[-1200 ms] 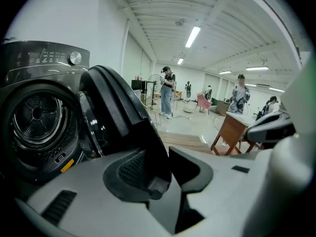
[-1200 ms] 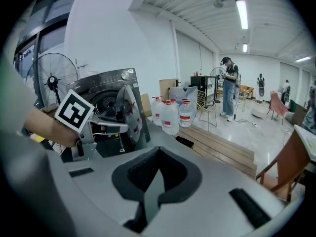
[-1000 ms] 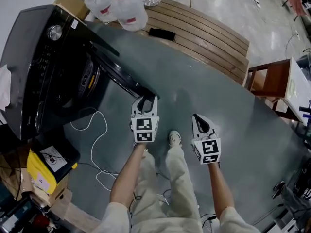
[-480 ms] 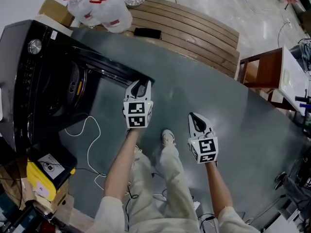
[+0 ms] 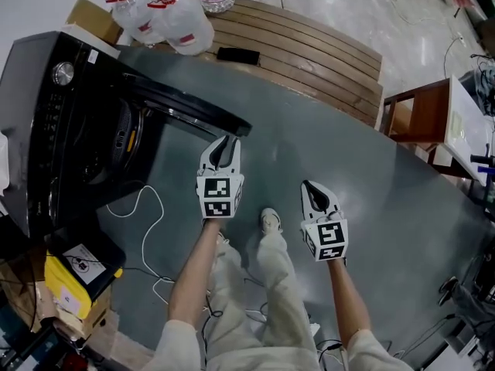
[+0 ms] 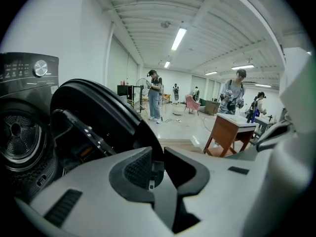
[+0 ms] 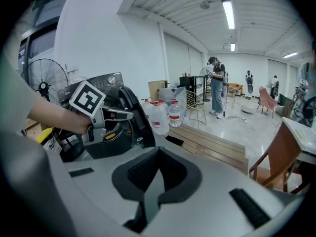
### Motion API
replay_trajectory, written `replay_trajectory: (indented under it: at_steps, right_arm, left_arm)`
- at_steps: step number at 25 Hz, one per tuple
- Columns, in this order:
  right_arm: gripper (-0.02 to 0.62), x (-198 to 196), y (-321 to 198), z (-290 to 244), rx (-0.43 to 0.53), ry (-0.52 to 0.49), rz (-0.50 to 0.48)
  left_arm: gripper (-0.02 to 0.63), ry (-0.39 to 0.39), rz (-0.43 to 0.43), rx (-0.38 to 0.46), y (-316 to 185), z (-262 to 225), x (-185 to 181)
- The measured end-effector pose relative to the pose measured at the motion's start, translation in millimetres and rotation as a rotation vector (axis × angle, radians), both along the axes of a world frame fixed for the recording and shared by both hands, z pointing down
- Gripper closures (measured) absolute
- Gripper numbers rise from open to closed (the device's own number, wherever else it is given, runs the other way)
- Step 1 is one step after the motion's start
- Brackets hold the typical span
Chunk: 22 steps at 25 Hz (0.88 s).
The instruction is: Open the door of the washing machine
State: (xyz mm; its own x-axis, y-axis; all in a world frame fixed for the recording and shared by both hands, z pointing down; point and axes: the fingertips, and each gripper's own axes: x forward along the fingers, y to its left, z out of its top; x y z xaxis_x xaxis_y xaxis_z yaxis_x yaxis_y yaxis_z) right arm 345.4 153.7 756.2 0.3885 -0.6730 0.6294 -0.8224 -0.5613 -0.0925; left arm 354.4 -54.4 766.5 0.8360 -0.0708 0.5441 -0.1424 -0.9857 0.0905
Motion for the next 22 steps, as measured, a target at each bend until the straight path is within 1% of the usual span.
replay_trajectory:
  at_steps: [6,9,16,22]
  right_arm:
    - [0.597,-11,-19,-12,0.013,0.008,-0.03]
    - [0.597,-21,-33,-20,0.016,0.01,-0.053]
    - [0.597,-50,-74,-41,0.038,0.009,-0.116]
    - [0.597,-83,-109,-81,0.055,0.021,-0.185]
  left_arm:
    - [0.578,0.005,-0.032,-0.003,-10,-19,-50]
    - [0.595,0.016,-0.062,-0.014,-17,-33,-78]
    - [0.598,0.02,-0.122,-0.007,-39,-66,-146]
    - [0.598,0.025,-0.223,-0.018,-67,-108,-207]
